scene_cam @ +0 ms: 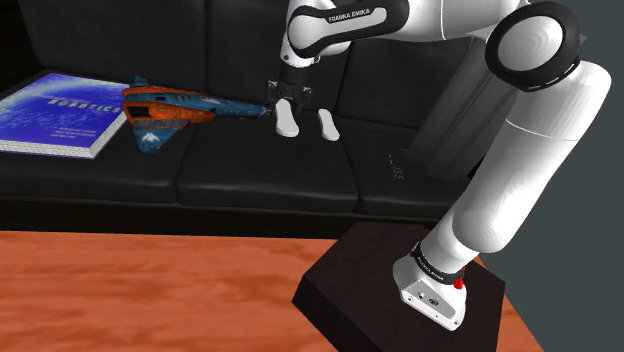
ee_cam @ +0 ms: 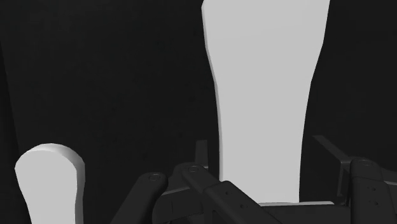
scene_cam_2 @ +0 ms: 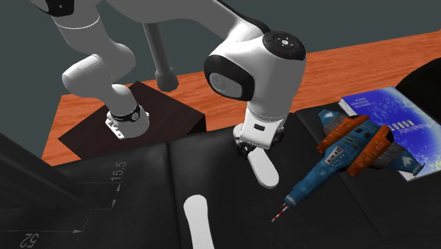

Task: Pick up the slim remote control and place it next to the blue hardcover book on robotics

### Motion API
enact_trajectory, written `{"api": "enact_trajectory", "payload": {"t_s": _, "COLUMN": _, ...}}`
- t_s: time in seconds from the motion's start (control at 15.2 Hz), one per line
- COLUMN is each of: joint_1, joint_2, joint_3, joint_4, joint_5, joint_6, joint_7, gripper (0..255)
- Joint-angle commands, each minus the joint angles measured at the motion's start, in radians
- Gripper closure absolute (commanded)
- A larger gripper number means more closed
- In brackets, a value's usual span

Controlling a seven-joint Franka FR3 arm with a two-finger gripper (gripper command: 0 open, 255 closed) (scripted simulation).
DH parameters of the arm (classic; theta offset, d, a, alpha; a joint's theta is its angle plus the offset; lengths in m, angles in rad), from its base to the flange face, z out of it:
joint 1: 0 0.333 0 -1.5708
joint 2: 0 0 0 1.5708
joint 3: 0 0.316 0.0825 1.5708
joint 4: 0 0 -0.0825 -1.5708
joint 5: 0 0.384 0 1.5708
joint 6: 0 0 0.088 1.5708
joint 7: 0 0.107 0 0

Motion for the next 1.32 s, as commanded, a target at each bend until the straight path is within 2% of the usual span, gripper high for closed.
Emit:
{"api": "enact_trajectory", "payload": {"t_s": 0.0, "joint_1": 0.0, "joint_2": -0.01, "joint_3": 0.001, "joint_4": 0.016, "joint_5": 0.001, "joint_6": -0.025, "joint_7": 0.0, "gripper": 255}}
{"api": "enact_trajectory", "payload": {"t_s": 0.07, "joint_1": 0.0, "joint_2": -0.012, "joint_3": 0.001, "joint_4": 0.021, "joint_5": 0.001, "joint_6": -0.033, "joint_7": 0.0, "gripper": 255}}
{"api": "enact_trajectory", "payload": {"t_s": 0.66, "joint_1": 0.124, "joint_2": 0.153, "joint_3": 0.064, "joint_4": 0.252, "joint_5": -0.04, "joint_6": -0.1, "joint_7": 0.194, "gripper": 255}}
{"api": "enact_trajectory", "payload": {"t_s": 0.99, "joint_1": 0.203, "joint_2": 0.281, "joint_3": 0.084, "joint_4": 0.443, "joint_5": -0.069, "joint_6": -0.165, "joint_7": 0.289, "gripper": 255}}
{"api": "enact_trajectory", "payload": {"t_s": 1.25, "joint_1": 0.273, "joint_2": 0.412, "joint_3": 0.093, "joint_4": 0.65, "joint_5": -0.095, "joint_6": -0.242, "joint_7": 0.356, "gripper": 255}}
